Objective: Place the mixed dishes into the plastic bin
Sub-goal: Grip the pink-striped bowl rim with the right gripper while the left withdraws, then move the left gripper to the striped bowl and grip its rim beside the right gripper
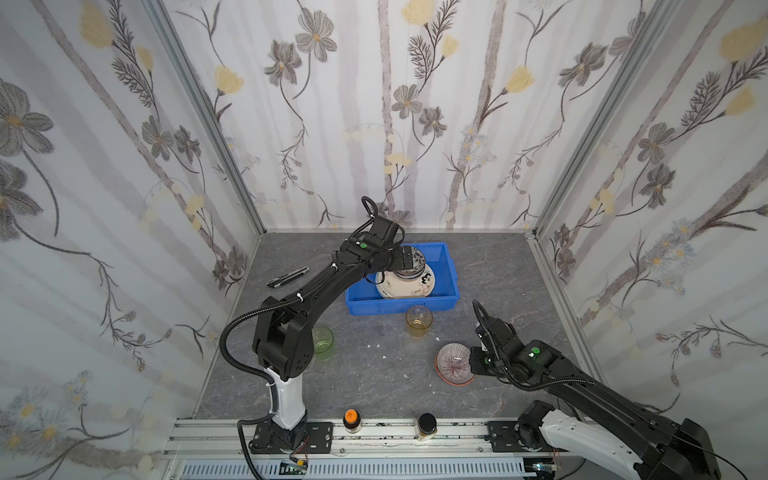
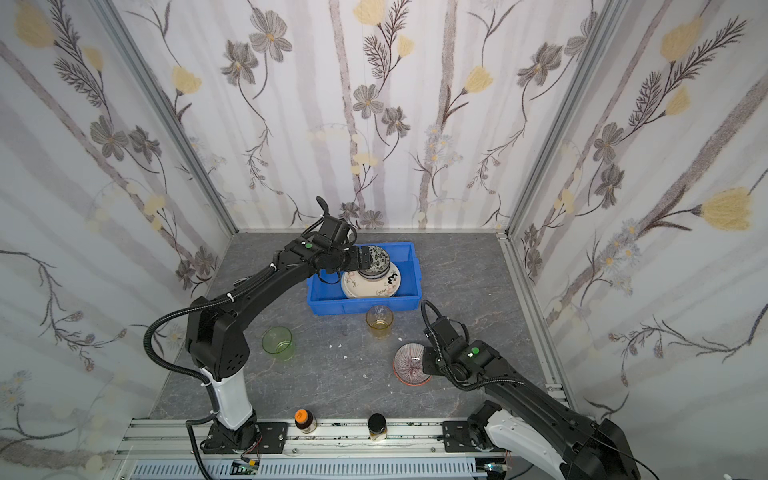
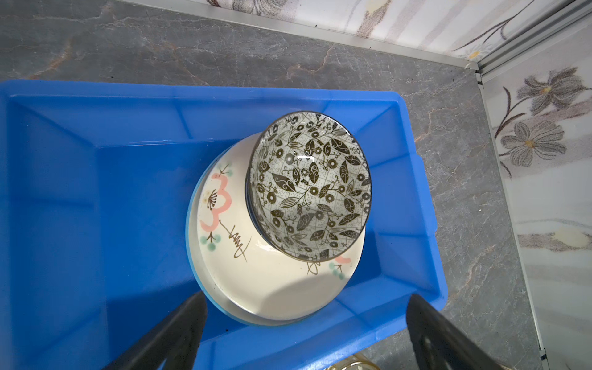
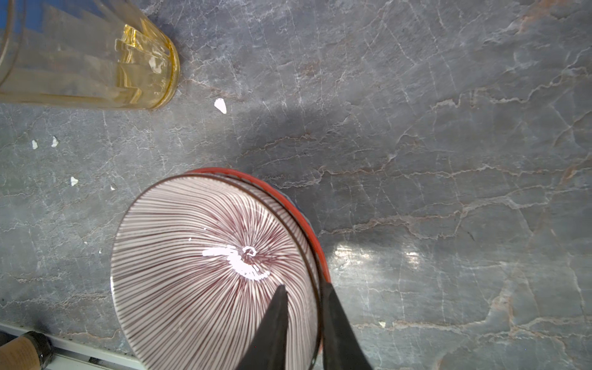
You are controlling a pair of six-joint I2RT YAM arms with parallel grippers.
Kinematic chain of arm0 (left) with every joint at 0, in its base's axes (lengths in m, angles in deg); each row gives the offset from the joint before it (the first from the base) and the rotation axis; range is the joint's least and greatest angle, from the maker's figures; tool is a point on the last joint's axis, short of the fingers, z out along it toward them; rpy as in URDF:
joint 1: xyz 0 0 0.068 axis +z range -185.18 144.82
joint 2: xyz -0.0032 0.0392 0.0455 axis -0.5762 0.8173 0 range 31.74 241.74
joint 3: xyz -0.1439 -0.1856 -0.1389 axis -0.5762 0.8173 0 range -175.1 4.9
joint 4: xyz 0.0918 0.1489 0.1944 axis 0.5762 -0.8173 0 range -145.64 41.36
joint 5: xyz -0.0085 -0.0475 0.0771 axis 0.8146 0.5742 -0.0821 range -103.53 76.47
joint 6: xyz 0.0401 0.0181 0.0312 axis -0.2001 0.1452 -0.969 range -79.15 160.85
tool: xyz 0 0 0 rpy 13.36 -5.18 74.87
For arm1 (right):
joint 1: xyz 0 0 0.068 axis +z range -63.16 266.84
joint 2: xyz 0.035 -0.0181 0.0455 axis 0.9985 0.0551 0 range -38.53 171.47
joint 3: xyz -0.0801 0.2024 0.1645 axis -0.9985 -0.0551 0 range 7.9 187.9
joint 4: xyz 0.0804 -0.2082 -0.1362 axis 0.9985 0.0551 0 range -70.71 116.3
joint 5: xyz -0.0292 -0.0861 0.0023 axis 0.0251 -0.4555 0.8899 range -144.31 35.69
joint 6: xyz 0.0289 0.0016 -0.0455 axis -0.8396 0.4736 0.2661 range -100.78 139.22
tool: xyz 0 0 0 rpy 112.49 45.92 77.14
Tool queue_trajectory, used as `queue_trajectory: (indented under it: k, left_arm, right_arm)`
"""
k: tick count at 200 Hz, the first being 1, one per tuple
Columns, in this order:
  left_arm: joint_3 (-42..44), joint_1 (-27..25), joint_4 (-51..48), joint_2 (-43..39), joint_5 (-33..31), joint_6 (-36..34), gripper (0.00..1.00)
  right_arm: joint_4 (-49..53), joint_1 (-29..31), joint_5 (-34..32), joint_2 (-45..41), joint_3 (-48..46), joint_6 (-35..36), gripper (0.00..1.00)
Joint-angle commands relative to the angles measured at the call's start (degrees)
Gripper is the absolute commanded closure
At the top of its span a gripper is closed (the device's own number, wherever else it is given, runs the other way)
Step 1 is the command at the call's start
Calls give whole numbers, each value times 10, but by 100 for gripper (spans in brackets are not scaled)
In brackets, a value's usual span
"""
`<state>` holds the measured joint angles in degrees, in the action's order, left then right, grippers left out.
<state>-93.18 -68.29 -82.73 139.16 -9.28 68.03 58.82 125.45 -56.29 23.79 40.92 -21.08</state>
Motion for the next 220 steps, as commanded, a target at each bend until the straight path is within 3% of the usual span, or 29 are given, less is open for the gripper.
queue_trajectory:
  k: [1, 37, 98, 189, 220]
  left_arm:
    - [6, -5, 7, -10, -8, 7, 0]
    - [30, -12, 8, -25, -16, 15, 0]
    - [93, -45, 11, -85, -33, 40, 0]
    - [250, -212, 17, -182, -75, 160, 2]
    - [283, -247, 29, -202, -80, 193, 7]
  right_arm:
    - [-18, 1, -7, 5, 5, 2, 84]
    - [-8, 1, -15, 5, 19, 5, 93]
    - [10, 1, -20, 2, 47, 18, 97]
    - [31, 0, -9, 21, 93, 76, 100]
    - [38, -3, -3, 32, 126, 101, 100]
